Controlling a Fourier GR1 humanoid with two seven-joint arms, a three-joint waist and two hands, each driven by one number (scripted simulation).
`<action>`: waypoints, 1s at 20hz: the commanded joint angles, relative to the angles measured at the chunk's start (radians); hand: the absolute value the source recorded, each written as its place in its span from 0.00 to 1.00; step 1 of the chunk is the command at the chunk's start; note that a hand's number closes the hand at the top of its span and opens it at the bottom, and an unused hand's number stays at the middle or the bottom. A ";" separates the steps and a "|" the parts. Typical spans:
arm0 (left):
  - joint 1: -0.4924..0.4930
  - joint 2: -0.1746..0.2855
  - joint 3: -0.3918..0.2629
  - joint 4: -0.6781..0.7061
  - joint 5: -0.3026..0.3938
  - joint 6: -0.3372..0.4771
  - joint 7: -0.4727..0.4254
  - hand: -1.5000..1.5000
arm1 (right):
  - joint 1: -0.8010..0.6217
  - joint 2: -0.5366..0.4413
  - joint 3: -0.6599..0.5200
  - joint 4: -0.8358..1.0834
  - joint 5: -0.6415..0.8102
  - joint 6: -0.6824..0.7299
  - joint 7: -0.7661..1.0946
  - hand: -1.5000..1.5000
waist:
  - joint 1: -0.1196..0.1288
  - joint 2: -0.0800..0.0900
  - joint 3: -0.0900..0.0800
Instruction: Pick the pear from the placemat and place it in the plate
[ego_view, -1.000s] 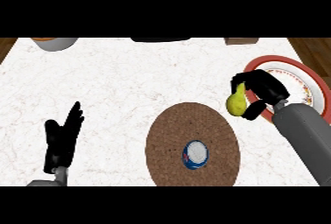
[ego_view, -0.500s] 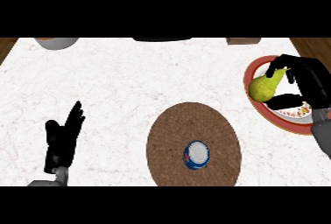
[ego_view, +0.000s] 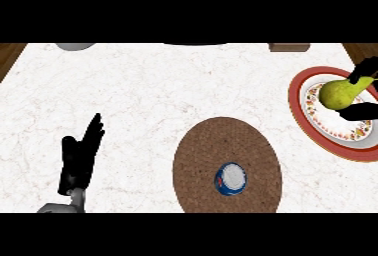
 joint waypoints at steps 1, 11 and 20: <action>-0.021 -0.005 0.036 0.065 0.009 -0.036 -0.056 0.50 | -0.050 -0.001 -0.054 0.151 0.017 0.034 -0.073 1.00 | 0.008 0.004 0.000; -0.065 -0.028 0.019 0.058 -0.030 -0.025 0.008 0.50 | -0.207 -0.009 -0.044 0.605 0.115 0.081 -0.242 1.00 | 0.018 0.007 0.001; -0.064 -0.026 0.025 0.011 -0.021 -0.043 0.032 0.50 | -0.334 -0.064 -0.013 0.949 0.172 0.282 -0.377 0.00 | 0.039 0.012 0.002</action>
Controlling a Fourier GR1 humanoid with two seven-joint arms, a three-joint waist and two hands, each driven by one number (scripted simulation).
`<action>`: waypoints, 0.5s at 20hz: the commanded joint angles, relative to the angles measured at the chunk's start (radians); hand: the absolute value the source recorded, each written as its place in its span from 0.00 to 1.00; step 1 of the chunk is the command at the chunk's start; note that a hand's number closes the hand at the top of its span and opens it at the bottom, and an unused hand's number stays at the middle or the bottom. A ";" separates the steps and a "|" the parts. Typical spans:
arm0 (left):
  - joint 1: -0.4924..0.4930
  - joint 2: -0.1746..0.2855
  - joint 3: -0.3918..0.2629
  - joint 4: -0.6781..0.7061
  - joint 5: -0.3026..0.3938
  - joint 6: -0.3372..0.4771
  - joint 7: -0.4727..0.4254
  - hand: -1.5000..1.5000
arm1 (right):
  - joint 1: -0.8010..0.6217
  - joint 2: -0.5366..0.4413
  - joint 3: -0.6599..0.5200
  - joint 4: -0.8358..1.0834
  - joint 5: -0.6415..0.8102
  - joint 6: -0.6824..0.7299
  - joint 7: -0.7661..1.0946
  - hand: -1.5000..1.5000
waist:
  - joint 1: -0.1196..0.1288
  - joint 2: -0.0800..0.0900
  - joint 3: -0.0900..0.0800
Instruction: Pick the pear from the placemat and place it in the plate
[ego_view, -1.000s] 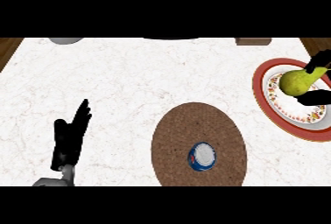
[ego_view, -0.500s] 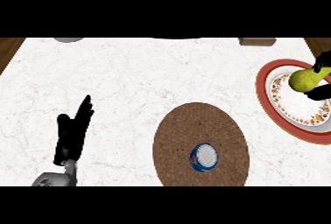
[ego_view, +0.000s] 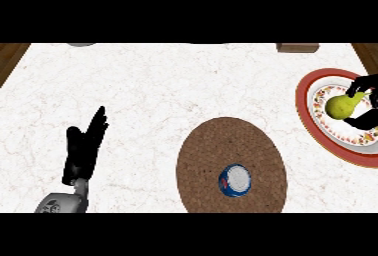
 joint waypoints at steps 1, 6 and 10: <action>-0.010 -0.031 -0.010 0.019 -0.020 0.020 -0.007 0.50 | -0.042 -0.037 0.015 0.140 0.038 0.079 -0.095 0.00 | -0.004 0.000 0.000; 0.003 -0.019 0.004 -0.004 -0.008 0.003 -0.009 0.50 | -0.059 -0.048 -0.059 0.183 -0.038 0.114 -0.327 0.00 | -0.004 0.000 0.001; 0.021 -0.004 0.013 -0.006 -0.007 0.000 -0.015 0.50 | -0.091 -0.042 -0.226 0.180 -0.230 0.216 -0.399 0.00 | -0.013 -0.002 0.002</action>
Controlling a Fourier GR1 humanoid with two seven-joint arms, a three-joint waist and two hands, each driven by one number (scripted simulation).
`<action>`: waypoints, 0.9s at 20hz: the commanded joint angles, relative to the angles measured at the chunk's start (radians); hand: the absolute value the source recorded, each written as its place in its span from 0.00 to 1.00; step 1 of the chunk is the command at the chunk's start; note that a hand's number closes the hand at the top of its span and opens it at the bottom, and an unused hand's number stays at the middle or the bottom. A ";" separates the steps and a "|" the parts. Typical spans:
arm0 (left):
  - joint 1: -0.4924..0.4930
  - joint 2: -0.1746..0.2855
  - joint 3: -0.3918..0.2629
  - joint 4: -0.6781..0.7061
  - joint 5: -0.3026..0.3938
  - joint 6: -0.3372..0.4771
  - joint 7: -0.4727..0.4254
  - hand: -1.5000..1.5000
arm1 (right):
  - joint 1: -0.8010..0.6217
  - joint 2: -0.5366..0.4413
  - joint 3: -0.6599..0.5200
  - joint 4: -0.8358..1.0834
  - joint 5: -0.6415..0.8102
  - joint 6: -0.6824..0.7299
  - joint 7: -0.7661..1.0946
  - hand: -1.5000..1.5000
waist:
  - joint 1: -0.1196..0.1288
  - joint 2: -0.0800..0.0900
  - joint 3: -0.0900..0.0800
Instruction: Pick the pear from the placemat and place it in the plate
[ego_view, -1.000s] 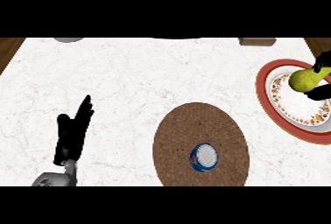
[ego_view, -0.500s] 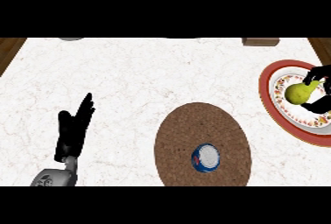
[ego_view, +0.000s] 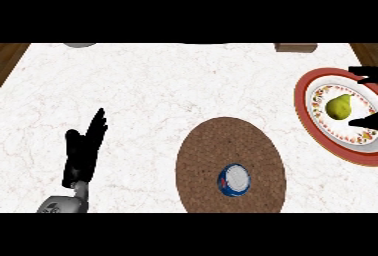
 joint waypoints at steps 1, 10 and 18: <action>0.037 -0.003 0.001 0.013 0.002 -0.005 -0.030 0.50 | -0.028 0.005 -0.153 0.032 -0.172 0.106 -0.083 0.00 | -0.011 -0.004 0.000; 0.016 0.033 0.024 -0.043 0.024 -0.050 0.021 0.50 | -0.011 -0.119 -0.266 0.182 -0.276 0.334 -0.125 0.00 | 0.012 0.004 0.001; 0.029 -0.017 0.005 -0.018 -0.006 -0.012 -0.019 0.50 | 0.066 -0.115 -0.259 0.156 -0.290 0.398 -0.233 0.00 | 0.004 0.002 0.000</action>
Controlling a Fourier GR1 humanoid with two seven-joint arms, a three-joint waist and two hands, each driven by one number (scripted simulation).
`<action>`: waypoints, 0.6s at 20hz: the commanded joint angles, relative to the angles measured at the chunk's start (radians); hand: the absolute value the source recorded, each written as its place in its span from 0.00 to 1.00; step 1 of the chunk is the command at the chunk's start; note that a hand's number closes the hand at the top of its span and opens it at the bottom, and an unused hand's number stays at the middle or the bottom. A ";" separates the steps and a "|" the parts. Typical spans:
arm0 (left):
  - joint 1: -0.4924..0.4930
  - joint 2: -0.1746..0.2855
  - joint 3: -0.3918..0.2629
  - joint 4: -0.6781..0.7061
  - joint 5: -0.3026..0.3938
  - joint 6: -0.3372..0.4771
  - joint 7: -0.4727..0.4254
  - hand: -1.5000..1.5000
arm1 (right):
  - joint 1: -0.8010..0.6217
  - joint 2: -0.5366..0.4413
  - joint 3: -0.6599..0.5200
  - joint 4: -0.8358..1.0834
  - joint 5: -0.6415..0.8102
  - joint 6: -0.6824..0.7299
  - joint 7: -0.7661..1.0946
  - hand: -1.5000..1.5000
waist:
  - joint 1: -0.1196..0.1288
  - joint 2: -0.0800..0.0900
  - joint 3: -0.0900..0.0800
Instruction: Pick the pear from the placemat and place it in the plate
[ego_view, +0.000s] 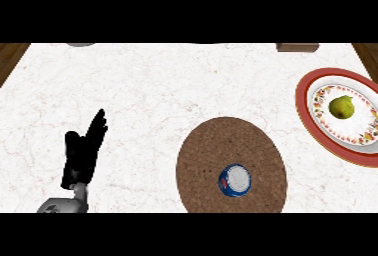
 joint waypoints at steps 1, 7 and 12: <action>-0.028 0.004 0.015 0.024 0.010 -0.016 0.006 0.50 | 0.005 0.024 0.009 -0.010 -0.001 0.090 -0.109 0.00 | 0.000 0.000 0.000; 0.042 0.010 0.011 -0.016 0.004 -0.027 -0.019 0.50 | 0.037 0.062 0.013 -0.001 -0.001 -0.006 -0.131 0.00 | 0.003 -0.002 -0.001; -0.029 -0.006 0.020 0.015 -0.009 -0.018 0.005 0.50 | 0.018 0.052 0.043 0.021 0.042 -0.085 -0.098 0.00 | 0.002 0.000 -0.001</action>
